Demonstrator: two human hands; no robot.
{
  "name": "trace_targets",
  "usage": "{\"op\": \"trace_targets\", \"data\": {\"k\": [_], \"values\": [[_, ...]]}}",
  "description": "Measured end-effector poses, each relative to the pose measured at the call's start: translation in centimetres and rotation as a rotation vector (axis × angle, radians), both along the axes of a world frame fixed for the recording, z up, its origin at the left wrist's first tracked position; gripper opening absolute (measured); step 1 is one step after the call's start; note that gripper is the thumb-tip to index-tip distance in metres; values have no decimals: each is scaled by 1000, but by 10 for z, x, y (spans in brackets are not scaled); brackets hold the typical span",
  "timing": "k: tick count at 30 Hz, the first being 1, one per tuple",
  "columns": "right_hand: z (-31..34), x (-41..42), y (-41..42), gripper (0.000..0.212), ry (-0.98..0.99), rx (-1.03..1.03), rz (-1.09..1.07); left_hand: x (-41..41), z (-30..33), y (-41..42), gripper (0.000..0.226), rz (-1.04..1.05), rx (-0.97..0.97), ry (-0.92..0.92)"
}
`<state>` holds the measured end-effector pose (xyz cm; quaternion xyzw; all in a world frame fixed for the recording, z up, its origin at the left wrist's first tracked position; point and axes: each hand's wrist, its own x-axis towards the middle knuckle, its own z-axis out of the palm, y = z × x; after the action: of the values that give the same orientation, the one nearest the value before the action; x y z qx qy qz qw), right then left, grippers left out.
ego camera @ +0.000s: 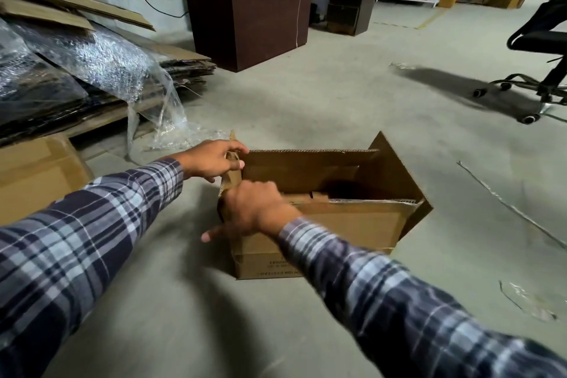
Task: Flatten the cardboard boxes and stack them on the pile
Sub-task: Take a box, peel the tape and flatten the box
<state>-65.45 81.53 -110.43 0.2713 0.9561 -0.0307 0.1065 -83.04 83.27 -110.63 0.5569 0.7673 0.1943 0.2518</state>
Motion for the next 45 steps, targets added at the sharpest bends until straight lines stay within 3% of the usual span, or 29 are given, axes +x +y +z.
{"op": "trace_targets", "data": {"k": [4,8,14,17,22,28,32,34,37,39,40,42,45], "values": [[-34,-10,-11,58,125,154,-24,11,8,-5,29,21,32,3],[-35,-3,2,36,281,186,-86,13,15,-9,39,18,132,106],[21,19,45,41,574,257,-269,-3,28,-9,65,220,312,59],[53,40,75,44,771,249,-441,-1,29,-9,68,249,313,39],[85,97,123,42,1142,94,-716,16,20,-7,65,178,193,117],[50,167,149,39,1632,-303,-871,25,12,-6,64,225,90,-2],[9,181,151,31,1583,-485,-897,31,4,3,53,153,102,-80],[6,176,158,30,1521,-448,-931,33,1,8,64,128,165,-109],[20,165,169,34,1302,-267,-1055,30,2,11,92,101,246,-51],[33,155,168,48,1044,1,-1106,25,5,12,98,70,296,51],[40,146,161,55,957,156,-1035,23,6,13,98,51,321,87],[52,115,140,60,877,317,-672,18,6,15,87,36,361,132],[52,55,100,67,652,212,-80,6,5,17,67,17,391,222]]}}
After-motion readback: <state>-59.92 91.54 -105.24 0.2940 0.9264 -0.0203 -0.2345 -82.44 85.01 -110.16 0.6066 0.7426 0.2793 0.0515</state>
